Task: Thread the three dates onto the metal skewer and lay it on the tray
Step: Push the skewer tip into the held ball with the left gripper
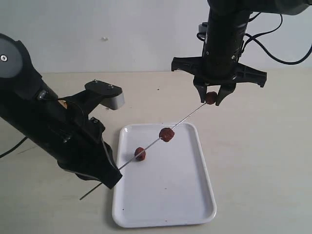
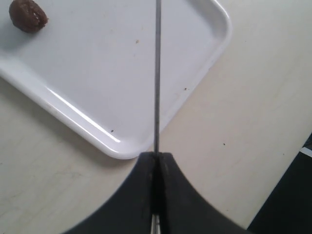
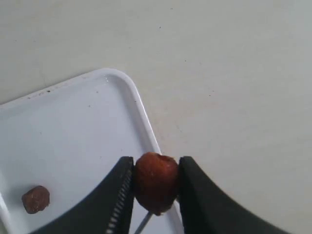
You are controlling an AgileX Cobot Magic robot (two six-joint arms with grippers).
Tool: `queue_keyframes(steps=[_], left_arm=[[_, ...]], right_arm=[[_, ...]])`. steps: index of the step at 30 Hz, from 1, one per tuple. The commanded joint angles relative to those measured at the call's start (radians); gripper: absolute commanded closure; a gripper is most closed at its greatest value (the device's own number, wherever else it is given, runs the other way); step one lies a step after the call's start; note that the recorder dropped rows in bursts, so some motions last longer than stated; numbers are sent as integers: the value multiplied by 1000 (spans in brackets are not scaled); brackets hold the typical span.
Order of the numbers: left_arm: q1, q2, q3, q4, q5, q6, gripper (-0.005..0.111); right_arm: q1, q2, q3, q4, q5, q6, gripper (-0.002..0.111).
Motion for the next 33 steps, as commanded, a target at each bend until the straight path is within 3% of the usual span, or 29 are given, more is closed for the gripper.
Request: queue_keyframes(steps=[1,9,33], left_arm=[[3,33,-52,-11,21,-4,107],[3,84,-127,-27,55,-7,107],[3,86,-127,-35,137,-4,107]], right_arm=[[6,-6,4,6,-11,-7,77],[49,-6,4,-21,-22,-2,77],[66,-56,4,-225,-17,24,77]])
